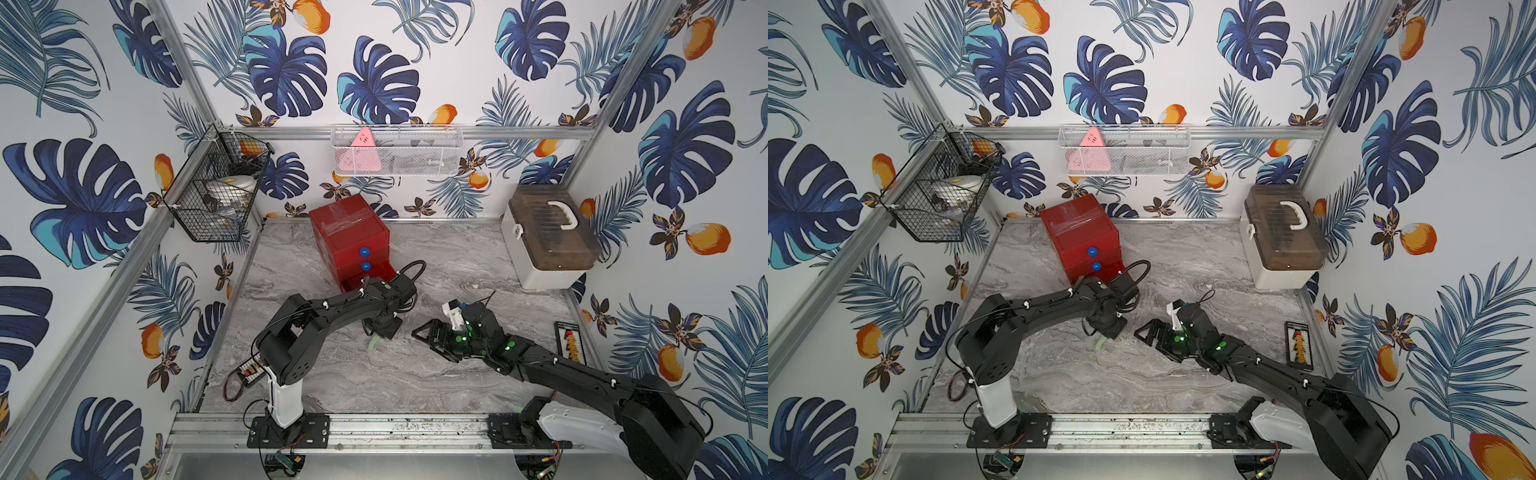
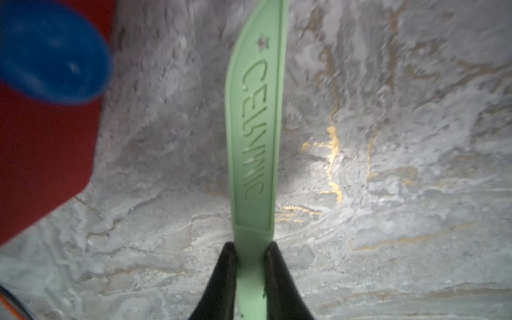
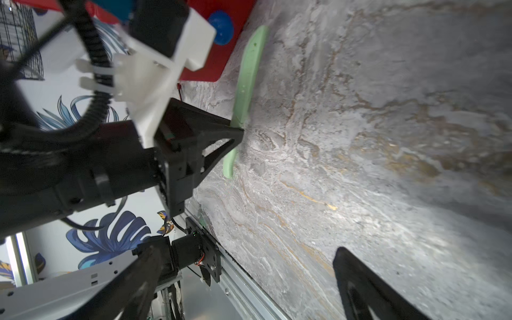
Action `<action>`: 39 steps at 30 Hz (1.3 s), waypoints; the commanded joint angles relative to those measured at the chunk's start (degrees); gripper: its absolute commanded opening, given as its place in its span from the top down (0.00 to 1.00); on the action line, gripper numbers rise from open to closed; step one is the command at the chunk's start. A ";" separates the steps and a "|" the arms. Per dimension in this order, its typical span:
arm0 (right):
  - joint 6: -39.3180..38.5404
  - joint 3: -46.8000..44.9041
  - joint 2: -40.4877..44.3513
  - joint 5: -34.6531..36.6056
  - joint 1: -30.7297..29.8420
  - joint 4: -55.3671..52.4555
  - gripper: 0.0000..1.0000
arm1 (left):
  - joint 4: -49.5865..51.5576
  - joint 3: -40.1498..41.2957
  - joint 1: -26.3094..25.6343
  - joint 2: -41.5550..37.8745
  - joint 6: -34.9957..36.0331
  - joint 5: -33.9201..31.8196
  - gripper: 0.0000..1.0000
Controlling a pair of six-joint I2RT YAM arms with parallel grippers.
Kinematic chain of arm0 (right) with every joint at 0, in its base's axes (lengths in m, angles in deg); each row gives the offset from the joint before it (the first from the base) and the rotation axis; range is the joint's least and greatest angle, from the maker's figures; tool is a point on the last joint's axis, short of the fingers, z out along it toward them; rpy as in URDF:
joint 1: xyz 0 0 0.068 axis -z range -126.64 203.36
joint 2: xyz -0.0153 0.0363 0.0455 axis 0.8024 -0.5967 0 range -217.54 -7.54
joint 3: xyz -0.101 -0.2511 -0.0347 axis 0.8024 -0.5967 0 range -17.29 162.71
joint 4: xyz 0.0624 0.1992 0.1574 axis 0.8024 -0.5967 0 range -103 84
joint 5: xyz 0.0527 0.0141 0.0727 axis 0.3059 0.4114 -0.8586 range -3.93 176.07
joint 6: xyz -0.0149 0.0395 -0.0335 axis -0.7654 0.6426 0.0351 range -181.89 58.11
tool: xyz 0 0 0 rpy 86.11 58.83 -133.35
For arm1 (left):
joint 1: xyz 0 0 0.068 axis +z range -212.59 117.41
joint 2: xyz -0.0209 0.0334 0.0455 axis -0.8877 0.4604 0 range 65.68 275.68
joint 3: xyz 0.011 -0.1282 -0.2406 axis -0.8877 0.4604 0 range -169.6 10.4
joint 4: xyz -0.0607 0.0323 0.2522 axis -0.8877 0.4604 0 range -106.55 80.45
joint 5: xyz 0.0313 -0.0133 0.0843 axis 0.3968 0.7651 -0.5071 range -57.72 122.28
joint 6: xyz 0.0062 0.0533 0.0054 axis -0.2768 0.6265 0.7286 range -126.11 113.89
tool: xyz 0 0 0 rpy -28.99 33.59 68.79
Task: Place the fruit knives into the drawer by color
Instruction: Pick up the fruit knife from the center of the board, then place the fruit knife in the drawer.
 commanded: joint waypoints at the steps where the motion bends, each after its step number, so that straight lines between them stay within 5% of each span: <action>1: 3.61 -2.03 1.85 -1.15 1.65 3.95 0.00 | 3.00 -3.89 -0.77 0.75 6.80 -7.10 1.00; 15: 10.18 -4.06 -2.06 -3.44 3.43 11.41 0.00 | -4.64 -13.71 0.04 2.18 14.28 -27.35 1.00; 34: 7.56 1.16 -8.66 -7.89 6.10 10.96 0.00 | -6.67 -17.23 9.94 7.08 16.80 -25.34 0.98; 35: 7.54 1.25 -8.75 -8.09 6.46 11.05 0.00 | -6.48 -17.09 10.32 6.95 16.60 -24.29 0.89; 37: 7.46 1.40 -8.81 -8.28 7.04 11.07 0.00 | -6.59 -17.01 10.73 6.65 16.22 -23.82 0.47; 39: 7.37 1.69 -9.16 -8.44 7.09 11.06 0.00 | -6.06 -17.95 10.67 6.80 16.00 -23.30 0.26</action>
